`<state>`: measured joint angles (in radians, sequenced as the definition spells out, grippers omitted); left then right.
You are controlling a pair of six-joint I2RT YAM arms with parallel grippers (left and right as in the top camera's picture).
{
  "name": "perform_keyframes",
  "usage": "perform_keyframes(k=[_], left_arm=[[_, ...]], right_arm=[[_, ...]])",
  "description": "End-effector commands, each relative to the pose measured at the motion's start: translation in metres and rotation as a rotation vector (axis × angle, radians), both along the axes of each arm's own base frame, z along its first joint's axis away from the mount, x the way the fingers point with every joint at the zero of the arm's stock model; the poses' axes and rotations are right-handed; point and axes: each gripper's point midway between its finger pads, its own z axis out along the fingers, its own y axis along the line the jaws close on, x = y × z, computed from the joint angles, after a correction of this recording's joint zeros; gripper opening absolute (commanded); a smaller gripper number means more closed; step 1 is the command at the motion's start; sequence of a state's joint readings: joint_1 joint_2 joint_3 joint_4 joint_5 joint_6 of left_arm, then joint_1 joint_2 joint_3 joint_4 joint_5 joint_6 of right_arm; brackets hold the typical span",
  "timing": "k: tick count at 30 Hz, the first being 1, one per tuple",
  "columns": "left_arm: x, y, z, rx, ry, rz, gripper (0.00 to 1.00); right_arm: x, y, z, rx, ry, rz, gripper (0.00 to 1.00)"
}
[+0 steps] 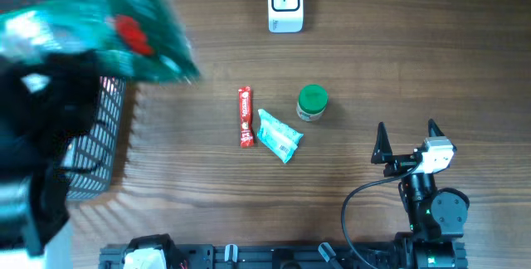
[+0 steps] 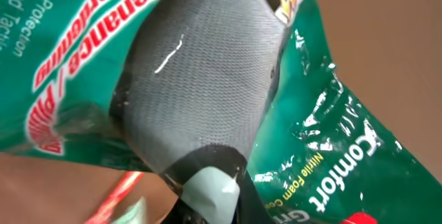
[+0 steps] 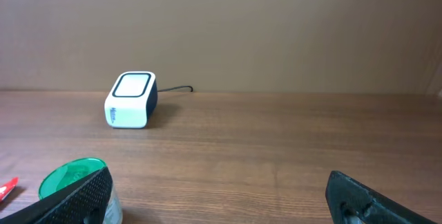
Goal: Scan the item barcode
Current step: 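Carry the glove pack out and drop it beside the pouch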
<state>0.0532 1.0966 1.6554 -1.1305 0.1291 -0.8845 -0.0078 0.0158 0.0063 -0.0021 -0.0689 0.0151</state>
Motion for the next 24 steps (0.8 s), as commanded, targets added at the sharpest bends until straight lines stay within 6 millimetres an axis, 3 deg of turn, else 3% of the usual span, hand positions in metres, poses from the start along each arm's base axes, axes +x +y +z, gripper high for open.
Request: perform_keyframes(k=[1,4,8,14,17,24], left_arm=[[0.003,-0.061,-0.042,0.426,0.08,-0.547,0.04],[0.012,-0.076,-0.082,0.542,0.223,-0.629,0.04],[0.033,-0.073,-0.13,0.65,0.383,-0.616,0.04],[0.047,-0.073,-0.219,0.674,0.58,-0.653,0.04],[0.043,-0.076,-0.267,0.668,0.636,-0.682,0.04],[0.024,-0.078,-0.34,0.657,0.656,-0.701,0.04]], right_arm=[[0.0,-0.003,0.001,0.012,-0.003,-0.018,1.0],[0.0,-0.003,0.001,0.012,-0.003,-0.018,1.0],[0.0,-0.003,0.001,0.012,-0.003,-0.018,0.99],[0.0,-0.003,0.001,0.012,-0.003,-0.018,1.0],[0.0,-0.003,0.001,0.012,-0.003,-0.018,1.0],[0.0,-0.003,0.001,0.012,-0.003,-0.018,1.0]])
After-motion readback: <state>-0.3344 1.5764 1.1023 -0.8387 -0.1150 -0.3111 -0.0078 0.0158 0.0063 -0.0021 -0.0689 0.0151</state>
